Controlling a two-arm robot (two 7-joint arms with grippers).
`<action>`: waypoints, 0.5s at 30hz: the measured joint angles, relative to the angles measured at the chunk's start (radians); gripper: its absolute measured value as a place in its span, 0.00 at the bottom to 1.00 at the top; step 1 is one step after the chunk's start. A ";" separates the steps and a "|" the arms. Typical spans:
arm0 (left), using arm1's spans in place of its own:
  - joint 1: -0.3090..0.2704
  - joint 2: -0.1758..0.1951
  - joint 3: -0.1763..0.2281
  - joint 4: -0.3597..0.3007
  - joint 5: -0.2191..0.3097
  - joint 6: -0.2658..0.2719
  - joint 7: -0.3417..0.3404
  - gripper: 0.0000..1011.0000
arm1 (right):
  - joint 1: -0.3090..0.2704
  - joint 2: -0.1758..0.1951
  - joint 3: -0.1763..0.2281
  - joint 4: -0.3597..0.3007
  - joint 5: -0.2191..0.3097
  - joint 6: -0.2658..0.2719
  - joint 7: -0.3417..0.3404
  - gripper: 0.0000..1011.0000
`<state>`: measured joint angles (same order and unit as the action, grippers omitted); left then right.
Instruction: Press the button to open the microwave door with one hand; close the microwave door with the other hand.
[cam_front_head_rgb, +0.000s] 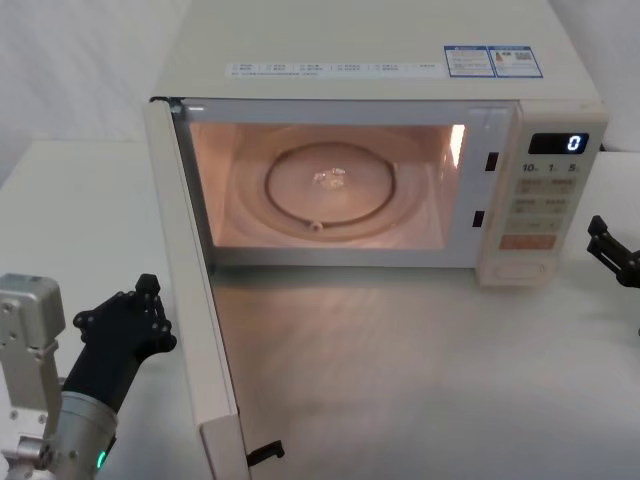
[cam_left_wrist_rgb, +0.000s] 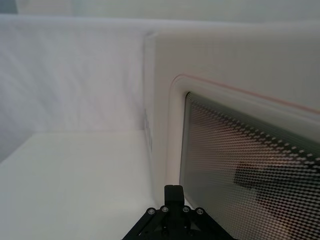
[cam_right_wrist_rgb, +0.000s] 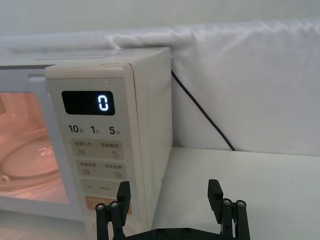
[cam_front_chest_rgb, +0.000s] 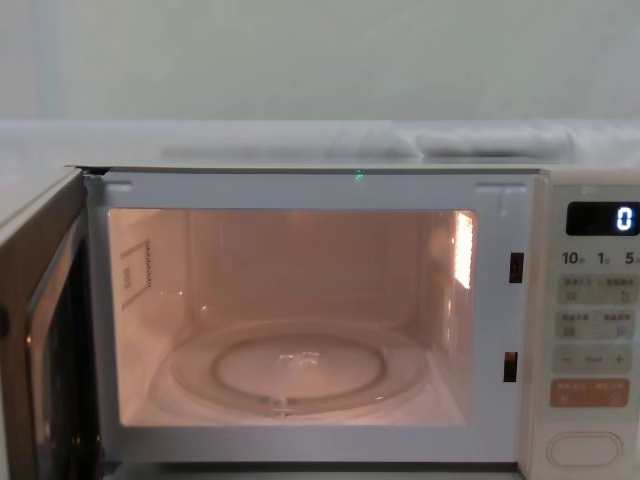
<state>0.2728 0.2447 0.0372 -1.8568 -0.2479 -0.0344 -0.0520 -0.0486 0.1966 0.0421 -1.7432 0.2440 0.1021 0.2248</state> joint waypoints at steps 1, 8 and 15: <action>0.002 0.001 -0.002 -0.002 0.001 -0.003 -0.005 0.00 | 0.000 0.000 0.000 0.000 0.000 0.000 0.000 0.99; 0.017 0.001 -0.036 -0.029 -0.007 -0.022 -0.044 0.00 | 0.000 0.000 0.000 0.000 0.000 0.000 0.000 0.99; 0.046 -0.003 -0.115 -0.050 -0.053 -0.037 -0.081 0.00 | 0.000 0.000 0.000 0.000 0.000 0.000 0.000 0.99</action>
<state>0.3187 0.2414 -0.0773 -1.9068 -0.3006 -0.0714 -0.1329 -0.0486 0.1966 0.0421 -1.7431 0.2440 0.1021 0.2248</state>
